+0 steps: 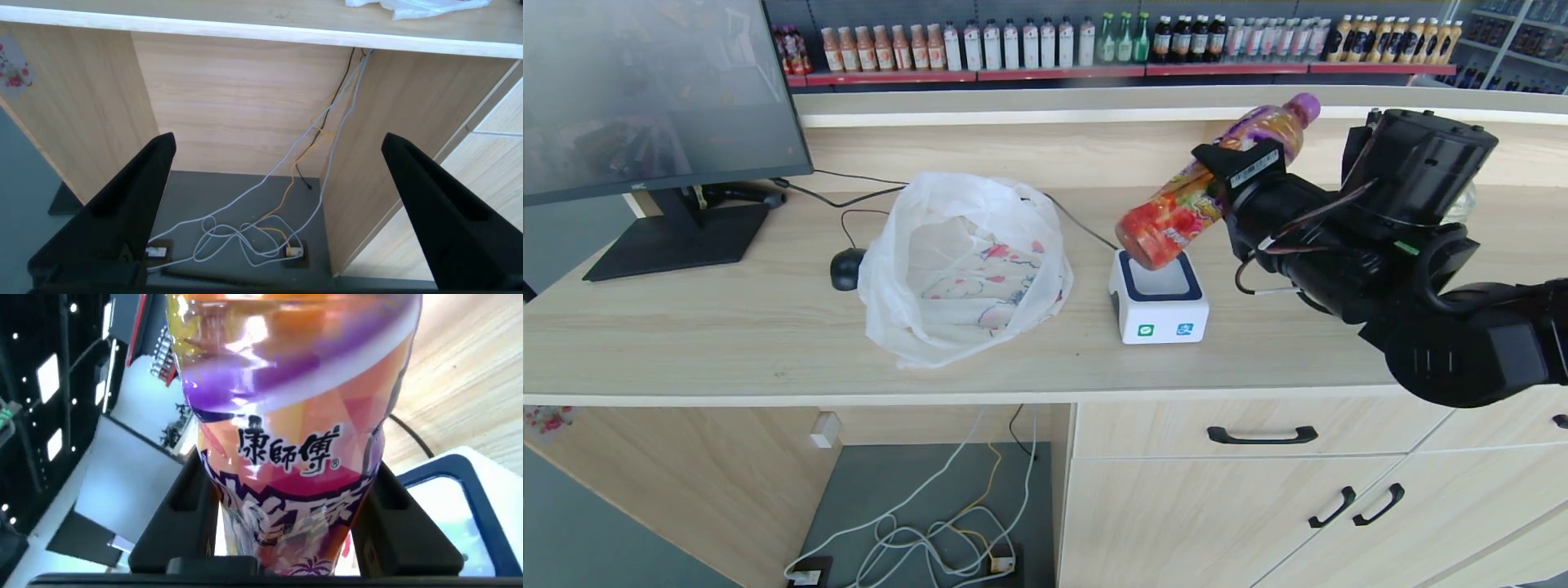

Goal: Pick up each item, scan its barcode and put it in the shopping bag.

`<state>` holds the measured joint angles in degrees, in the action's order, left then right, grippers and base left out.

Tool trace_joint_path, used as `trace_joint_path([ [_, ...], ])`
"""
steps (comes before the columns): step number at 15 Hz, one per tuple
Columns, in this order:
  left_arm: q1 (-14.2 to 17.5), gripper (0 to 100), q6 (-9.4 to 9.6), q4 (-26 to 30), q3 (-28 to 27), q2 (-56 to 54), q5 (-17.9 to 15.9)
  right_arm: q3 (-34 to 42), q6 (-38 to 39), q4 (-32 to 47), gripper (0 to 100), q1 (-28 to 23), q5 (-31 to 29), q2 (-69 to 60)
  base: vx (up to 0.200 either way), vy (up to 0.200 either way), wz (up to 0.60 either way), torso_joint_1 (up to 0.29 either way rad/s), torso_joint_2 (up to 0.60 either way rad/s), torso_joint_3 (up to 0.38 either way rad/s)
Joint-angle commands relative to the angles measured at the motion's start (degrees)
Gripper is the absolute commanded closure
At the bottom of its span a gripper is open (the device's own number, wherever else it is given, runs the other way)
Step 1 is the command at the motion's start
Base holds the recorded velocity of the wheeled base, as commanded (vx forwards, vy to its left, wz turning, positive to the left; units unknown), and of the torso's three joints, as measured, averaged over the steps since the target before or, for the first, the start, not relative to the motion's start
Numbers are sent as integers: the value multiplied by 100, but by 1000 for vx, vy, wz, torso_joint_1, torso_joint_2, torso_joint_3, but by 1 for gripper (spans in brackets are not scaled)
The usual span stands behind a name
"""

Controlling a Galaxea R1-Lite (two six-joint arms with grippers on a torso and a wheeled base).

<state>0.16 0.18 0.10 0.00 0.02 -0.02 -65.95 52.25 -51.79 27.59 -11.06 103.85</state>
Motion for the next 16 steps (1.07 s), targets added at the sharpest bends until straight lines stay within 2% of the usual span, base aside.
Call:
trace_joint_path([
  [1, 2, 0, -1, -1, 0, -2, 2, 170, -602, -139, 100, 353, -19, -366, 0, 0, 0, 0, 0, 0],
  [4, 2, 0, -1, -1, 0, -2, 2, 768, -2491, -1167, 100, 458, -2, -445, 0, 0, 0, 0, 0, 0],
  [5, 2, 0, -1, -1, 0, -2, 2, 1014, -3212, -1554, 100, 458, 174, -445, 0, 0, 0, 0, 0, 0],
  [6, 2, 0, -1, -1, 0, -2, 2, 1093, -3458, -1694, 100, 467, 271, -445, 0, 0, 0, 0, 0, 0],
  [7, 2, 0, -1, -1, 0, -2, -6, 1462, -4302, -2169, 100, 458, 490, -454, 0, 0, 0, 0, 0, 0],
  [13, 2, 0, 34, -1, 0, -2, -6, 2104, -5831, -3312, 100, 484, 552, -374, 0, 0, 0, 0, 0, 0],
  [16, 2, 0, 34, -1, 0, -2, -6, 2280, -6200, -3628, 100, 467, 1079, -322, 0, 0, 0, 0, 0, 0],
])
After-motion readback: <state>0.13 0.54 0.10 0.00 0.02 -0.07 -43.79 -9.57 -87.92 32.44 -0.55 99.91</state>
